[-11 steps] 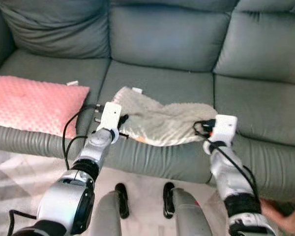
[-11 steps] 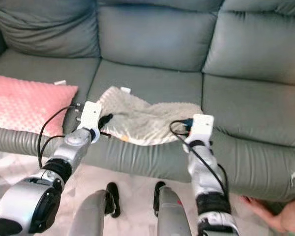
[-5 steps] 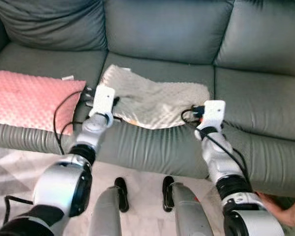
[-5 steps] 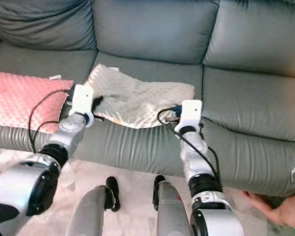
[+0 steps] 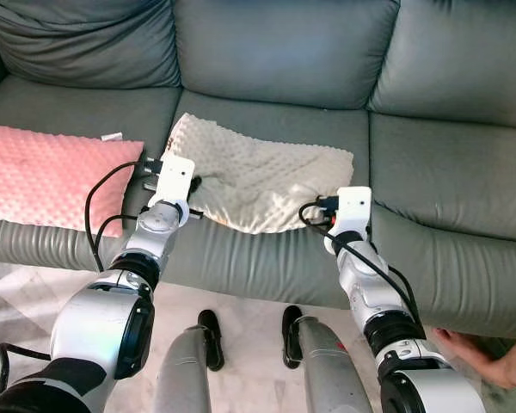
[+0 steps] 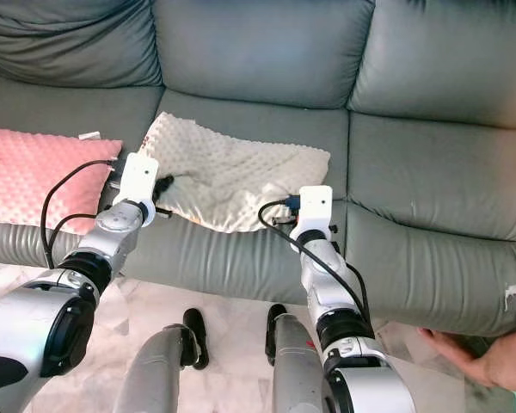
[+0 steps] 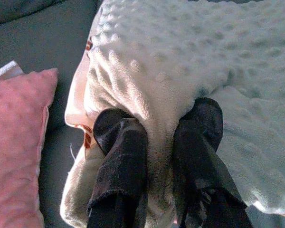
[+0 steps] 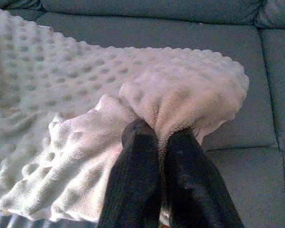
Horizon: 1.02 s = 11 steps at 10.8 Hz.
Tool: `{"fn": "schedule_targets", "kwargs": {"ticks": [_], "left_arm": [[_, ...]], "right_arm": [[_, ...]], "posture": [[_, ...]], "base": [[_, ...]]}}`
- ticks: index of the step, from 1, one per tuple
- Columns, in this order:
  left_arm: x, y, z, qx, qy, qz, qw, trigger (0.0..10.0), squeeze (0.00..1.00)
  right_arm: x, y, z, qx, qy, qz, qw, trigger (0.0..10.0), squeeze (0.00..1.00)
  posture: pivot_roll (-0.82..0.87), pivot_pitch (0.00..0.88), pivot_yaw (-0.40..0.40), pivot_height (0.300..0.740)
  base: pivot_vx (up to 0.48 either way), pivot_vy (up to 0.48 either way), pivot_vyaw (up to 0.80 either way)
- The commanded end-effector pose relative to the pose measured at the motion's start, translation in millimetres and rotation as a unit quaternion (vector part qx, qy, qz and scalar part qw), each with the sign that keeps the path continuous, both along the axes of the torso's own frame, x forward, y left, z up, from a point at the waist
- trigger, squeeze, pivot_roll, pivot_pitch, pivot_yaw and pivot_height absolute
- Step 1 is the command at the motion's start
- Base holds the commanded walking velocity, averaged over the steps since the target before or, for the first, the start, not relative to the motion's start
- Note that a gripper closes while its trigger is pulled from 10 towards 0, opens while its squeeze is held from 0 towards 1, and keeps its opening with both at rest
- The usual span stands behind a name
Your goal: Move the pillow to the sofa
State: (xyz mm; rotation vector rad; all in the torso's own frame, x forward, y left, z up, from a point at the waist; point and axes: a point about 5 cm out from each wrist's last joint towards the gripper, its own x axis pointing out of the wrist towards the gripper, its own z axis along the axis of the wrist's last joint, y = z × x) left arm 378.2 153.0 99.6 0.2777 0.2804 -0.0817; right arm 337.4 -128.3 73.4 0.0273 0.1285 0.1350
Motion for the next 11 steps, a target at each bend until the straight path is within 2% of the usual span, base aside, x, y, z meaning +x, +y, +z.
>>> {"fn": "schedule_targets", "kwargs": {"ticks": [1, 7, 11], "left_arm": [[-6.8, 3.5, -13, 0.002, 0.022, 0.004, 1.000, 10.0, 1.00], [-4.9, 12.6, -9, 0.015, 0.016, 0.029, 0.999, 10.0, 1.00], [-6.0, 24.0, -9, 0.020, 0.014, 0.049, 0.999, 10.0, 1.00]], "right_arm": [[-4.4, 6.7, -8, -0.003, 0.013, 0.015, 1.000, 10.0, 1.00], [-5.3, -7.2, -11, -0.014, 0.013, 0.007, 1.000, 10.0, 1.00], [-27.0, -10.6, -22, -0.008, 0.026, 0.028, 0.999, 10.0, 1.00]], "posture": [[-0.08, 0.389, 0.027, 0.740], [-0.08, 0.370, 0.021, 0.740], [-0.08, 0.340, 0.014, 0.740]], "base": [[0.000, 0.000, 0.00], [0.000, 0.000, 0.00], [0.000, 0.000, 0.00]]}}
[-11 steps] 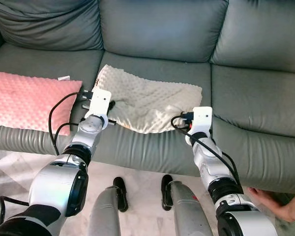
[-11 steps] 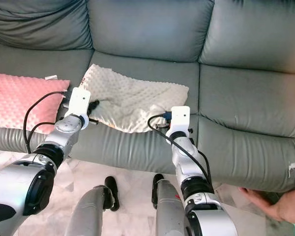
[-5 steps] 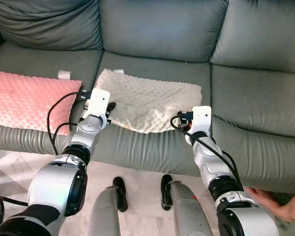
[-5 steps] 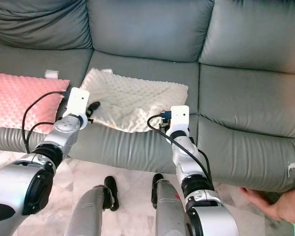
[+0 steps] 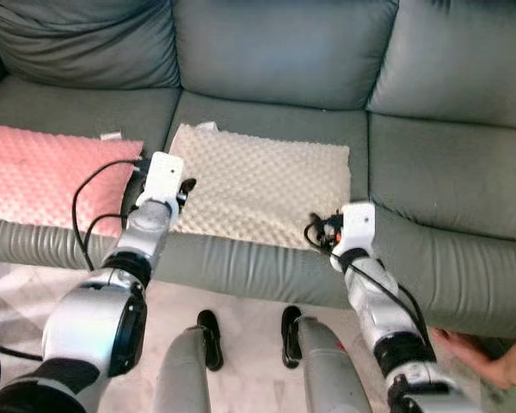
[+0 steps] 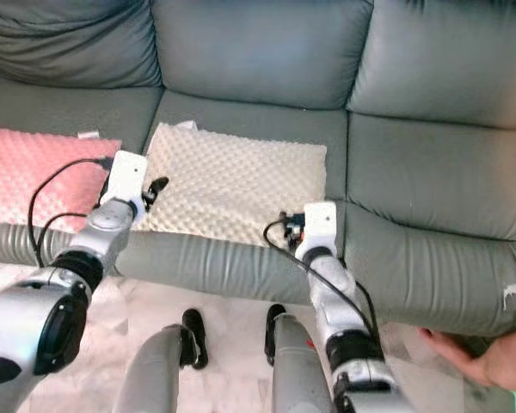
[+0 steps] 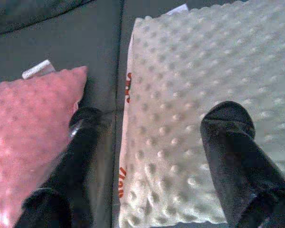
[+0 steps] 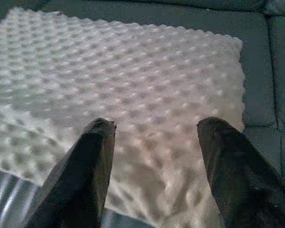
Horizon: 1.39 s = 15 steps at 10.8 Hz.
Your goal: Move the pillow to the sofa
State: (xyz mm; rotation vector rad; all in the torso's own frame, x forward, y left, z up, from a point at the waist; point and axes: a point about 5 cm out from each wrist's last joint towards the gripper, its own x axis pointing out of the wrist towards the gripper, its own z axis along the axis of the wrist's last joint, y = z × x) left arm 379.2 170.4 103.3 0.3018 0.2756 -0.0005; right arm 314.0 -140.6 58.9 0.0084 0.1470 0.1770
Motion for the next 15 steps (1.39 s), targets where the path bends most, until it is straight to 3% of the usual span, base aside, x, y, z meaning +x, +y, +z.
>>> {"fn": "schedule_targets", "kwargs": {"ticks": [1, 4, 7, 9, 11, 13, 14, 15], "left_arm": [[-4.8, 7.4, -8, -0.004, 0.013, 0.014, 1.000, 10.0, 1.00], [1.2, 9.5, 7, -0.031, -0.028, 0.015, 0.999, 10.0, 1.00], [-10.8, 35.9, 5, -0.055, -0.070, 0.020, 0.996, 10.0, 1.00], [-35.6, 60.3, 6, -0.060, -0.128, -0.004, 0.990, 10.0, 1.00], [-51.4, 58.1, -7, -0.036, -0.117, -0.052, 0.991, 10.0, 1.00], [-80.9, 47.0, -24, -0.032, -0.109, -0.096, 0.989, 10.0, 1.00], [-99.4, 38.1, -27, -0.045, -0.121, -0.091, 0.987, 10.0, 1.00], [-124.6, 26.1, -36, -0.060, -0.131, -0.073, 0.987, 10.0, 1.00]], "right_arm": [[-10.5, 1.6, -10, 0.001, 0.021, 0.006, 1.000, 10.0, 1.00], [-34.2, 6.4, -4, 0.029, 0.025, -0.001, 0.999, 10.0, 1.00], [-60.2, 2.0, 5, 0.026, 0.020, 0.000, 0.999, 10.0, 1.00], [-65.6, -29.3, 15, -0.007, 0.005, -0.012, 1.000, 10.0, 1.00], [-64.5, -33.4, 26, -0.039, -0.018, 0.007, 0.999, 10.0, 1.00], [-67.7, -26.9, 34, -0.067, -0.032, 0.047, 0.996, 10.0, 1.00], [-70.1, -28.1, 30, -0.064, -0.024, 0.040, 0.997, 10.0, 1.00], [-71.5, -36.1, 23, -0.051, -0.012, -0.012, 0.999, 10.0, 1.00]], "posture": [[-0.09, 0.330, 0.010, 0.740], [-0.09, 0.278, 0.005, 0.740], [-0.08, 0.196, 0.006, 0.740], [-0.06, 0.105, -0.007, 0.740], [-0.07, 0.034, 0.000, 0.740], [-0.07, 0.000, 0.003, 0.740], [-0.06, 0.000, -0.006, 0.740], [-0.04, 0.000, -0.029, 0.740]], "base": [[0.000, 0.000, 0.00], [0.000, 0.000, 0.00], [0.000, 0.000, 0.00], [0.000, 0.000, 0.00], [0.000, 0.000, 0.00], [0.000, 0.000, 0.00], [0.000, 0.000, 0.00], [0.000, 0.000, 0.00]]}}
